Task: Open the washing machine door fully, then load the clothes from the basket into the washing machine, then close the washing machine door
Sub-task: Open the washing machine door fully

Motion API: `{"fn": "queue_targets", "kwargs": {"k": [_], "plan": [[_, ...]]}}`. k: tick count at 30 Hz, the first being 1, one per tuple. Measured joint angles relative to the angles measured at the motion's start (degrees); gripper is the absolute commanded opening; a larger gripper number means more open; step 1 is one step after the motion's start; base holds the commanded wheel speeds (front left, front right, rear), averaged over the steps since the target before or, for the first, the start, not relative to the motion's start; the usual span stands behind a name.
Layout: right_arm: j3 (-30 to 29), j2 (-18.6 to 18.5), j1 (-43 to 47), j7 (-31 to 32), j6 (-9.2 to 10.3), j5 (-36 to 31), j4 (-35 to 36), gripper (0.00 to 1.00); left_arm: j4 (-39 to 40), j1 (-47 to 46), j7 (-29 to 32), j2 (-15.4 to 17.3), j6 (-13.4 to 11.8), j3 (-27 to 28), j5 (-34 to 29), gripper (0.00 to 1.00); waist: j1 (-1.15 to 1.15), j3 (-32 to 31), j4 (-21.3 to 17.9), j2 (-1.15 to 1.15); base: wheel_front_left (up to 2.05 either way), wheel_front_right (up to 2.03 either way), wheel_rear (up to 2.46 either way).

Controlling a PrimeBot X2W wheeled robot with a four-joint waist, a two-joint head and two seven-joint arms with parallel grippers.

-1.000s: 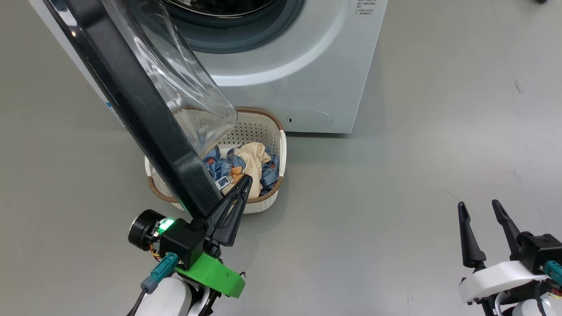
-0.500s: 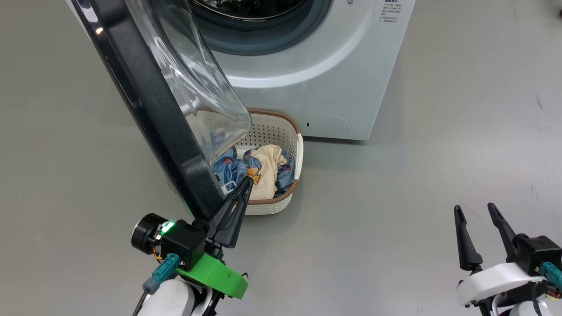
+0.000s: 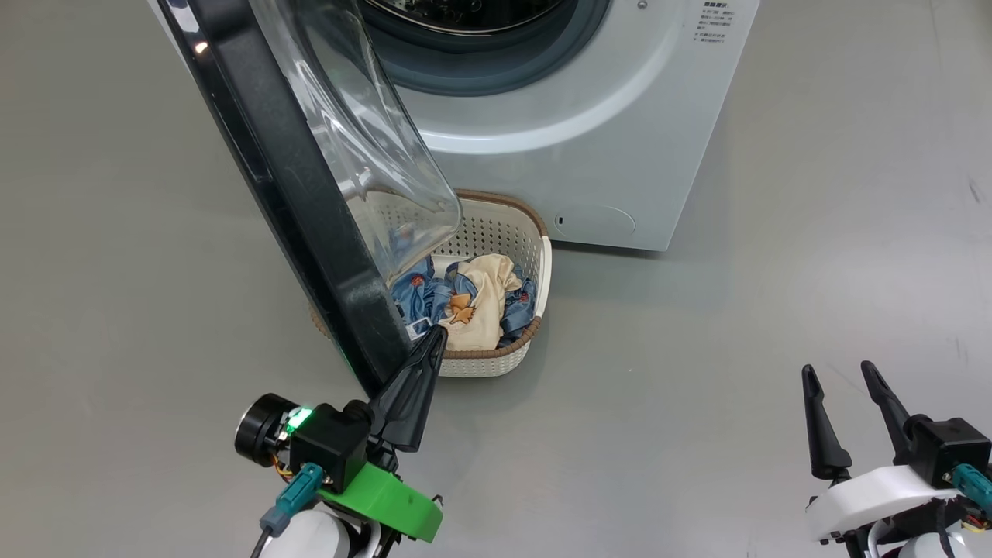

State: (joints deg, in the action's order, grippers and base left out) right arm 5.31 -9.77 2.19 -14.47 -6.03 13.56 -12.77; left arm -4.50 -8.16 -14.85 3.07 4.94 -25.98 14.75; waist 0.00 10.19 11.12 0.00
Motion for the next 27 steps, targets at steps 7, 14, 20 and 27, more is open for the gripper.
{"fn": "queue_targets", "kwargs": {"k": [7,14,20,27], "plan": [[-0.15,0.2,-0.02,0.0,-0.42,-0.01,-0.21,1.0,-0.52,1.21,0.0,-0.12,-1.32,0.53,0.01,0.0,0.0,-0.08,0.89,0.0,0.0,0.0,0.0],[-0.66,0.3,-0.01,0.0,-0.42,0.0,-0.58,1.0,-0.92,1.29,0.0,-0.33,-1.96,0.88,0.49,0.0,0.0,-0.61,1.95,0.0,0.0,0.0,0.0],[-0.76,0.37,0.13,-0.01,-0.45,-0.01,-0.8,1.0,-1.04,1.71,0.0,-0.35,-2.53,1.12,0.58,0.0,0.0,-1.38,3.26,0.0,0.0,0.0,0.0],[-0.7,0.62,0.34,-0.01,-0.48,-0.02,-0.88,1.0,-1.19,2.38,0.0,-0.34,-3.55,1.42,0.85,0.0,0.0,-2.15,4.92,0.0,0.0,0.0,0.0]]}}
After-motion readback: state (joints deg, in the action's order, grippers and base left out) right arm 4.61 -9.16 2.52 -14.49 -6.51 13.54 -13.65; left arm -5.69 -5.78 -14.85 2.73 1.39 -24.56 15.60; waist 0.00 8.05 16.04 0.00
